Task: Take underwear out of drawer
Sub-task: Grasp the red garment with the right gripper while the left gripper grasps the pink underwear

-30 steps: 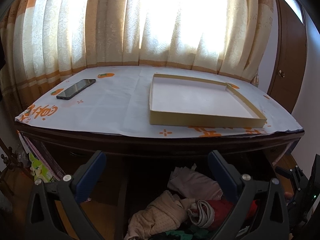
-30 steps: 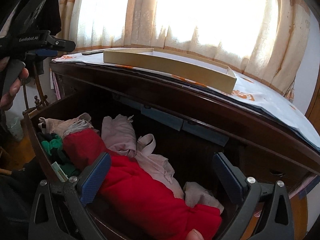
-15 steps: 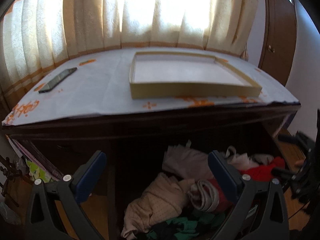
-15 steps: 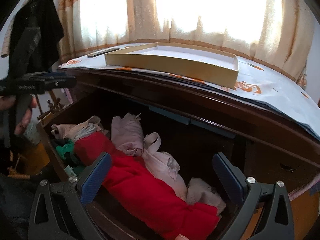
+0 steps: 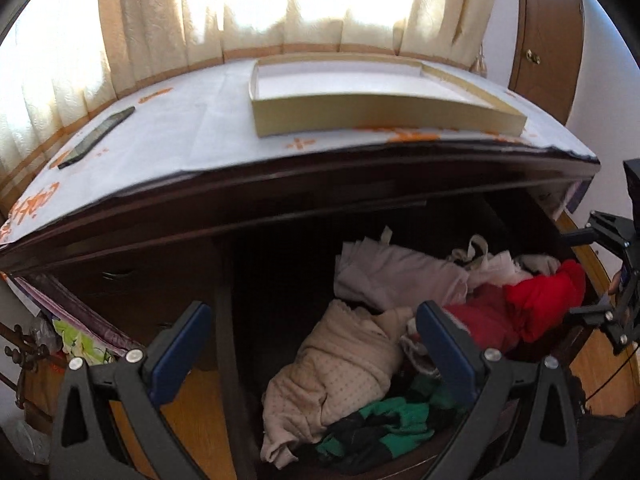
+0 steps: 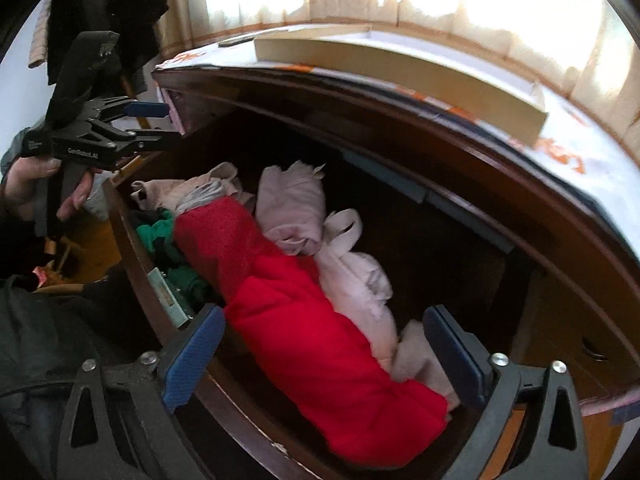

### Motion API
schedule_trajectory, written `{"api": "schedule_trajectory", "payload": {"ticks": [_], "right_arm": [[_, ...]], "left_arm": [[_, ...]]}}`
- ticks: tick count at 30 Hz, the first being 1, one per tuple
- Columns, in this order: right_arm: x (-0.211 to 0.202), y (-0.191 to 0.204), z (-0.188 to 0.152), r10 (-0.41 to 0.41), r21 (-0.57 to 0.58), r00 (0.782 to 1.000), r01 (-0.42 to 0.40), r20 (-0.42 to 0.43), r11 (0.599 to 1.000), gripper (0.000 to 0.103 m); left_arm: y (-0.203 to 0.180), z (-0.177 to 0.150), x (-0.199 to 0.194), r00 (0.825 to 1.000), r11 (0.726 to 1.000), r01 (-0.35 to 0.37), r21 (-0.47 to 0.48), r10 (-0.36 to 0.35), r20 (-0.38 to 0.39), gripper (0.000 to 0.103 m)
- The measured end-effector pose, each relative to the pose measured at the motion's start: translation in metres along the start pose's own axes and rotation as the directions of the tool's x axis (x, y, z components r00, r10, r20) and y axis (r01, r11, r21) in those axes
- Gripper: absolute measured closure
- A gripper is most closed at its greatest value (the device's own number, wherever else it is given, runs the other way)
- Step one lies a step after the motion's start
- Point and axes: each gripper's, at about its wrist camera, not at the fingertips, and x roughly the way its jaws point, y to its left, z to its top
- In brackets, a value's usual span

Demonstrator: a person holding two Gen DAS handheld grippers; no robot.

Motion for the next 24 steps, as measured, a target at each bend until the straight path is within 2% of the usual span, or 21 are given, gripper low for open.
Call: {"api": "schedule_trajectory", "payload": {"ticks": [1,3,6,14,16,19,21,24], "right_arm": [[0.003,0.000,0.000,0.007,0.000,1.000,-0.007,-0.016,1.000,0.018],[0.012,-0.001,0.000,0.030,0.002,0.998,-0.030,-0.063,1.000,0.031],[0.020,-0.006,-0.001,0.099,0.037,0.989,-0.095,-0.111,0.995,0.033],[0.033,-0.007,-0.003,0.149,0.037,0.971,-0.145,-0.187,0.989,0.033],[0.037,-0.005,-0.004,0.153,0.037,0.967,-0.148,-0.206,0.988,0.038],[0.034,-0.002,-0.005,0.142,0.030,0.971,-0.139,-0.191,0.990,0.046],[0.027,-0.004,-0.005,0.136,0.044,0.977,-0.130,-0.162,0.991,0.050],[0.017,-0.010,-0.006,0.128,0.081,0.986,-0.120,-0.109,0.989,0.052]], "left_arm": [[0.001,-0.001,0.002,1.000,1.000,0.001,0.007,-0.001,-0.009,0.000],[0.002,-0.002,0.005,1.000,1.000,0.003,0.018,-0.003,-0.027,0.000],[0.006,-0.004,0.007,0.998,0.999,0.028,0.030,-0.026,-0.053,0.000],[-0.001,-0.011,0.022,0.990,0.989,0.030,0.142,-0.010,-0.143,0.000],[-0.005,-0.012,0.028,0.987,0.986,0.032,0.166,-0.005,-0.160,0.000],[-0.008,-0.013,0.037,0.981,0.984,0.054,0.169,-0.021,-0.191,0.000],[-0.012,-0.012,0.041,0.983,0.981,0.046,0.187,-0.011,-0.185,0.000],[-0.013,-0.010,0.045,0.981,0.980,0.055,0.192,-0.017,-0.194,0.000]]}}
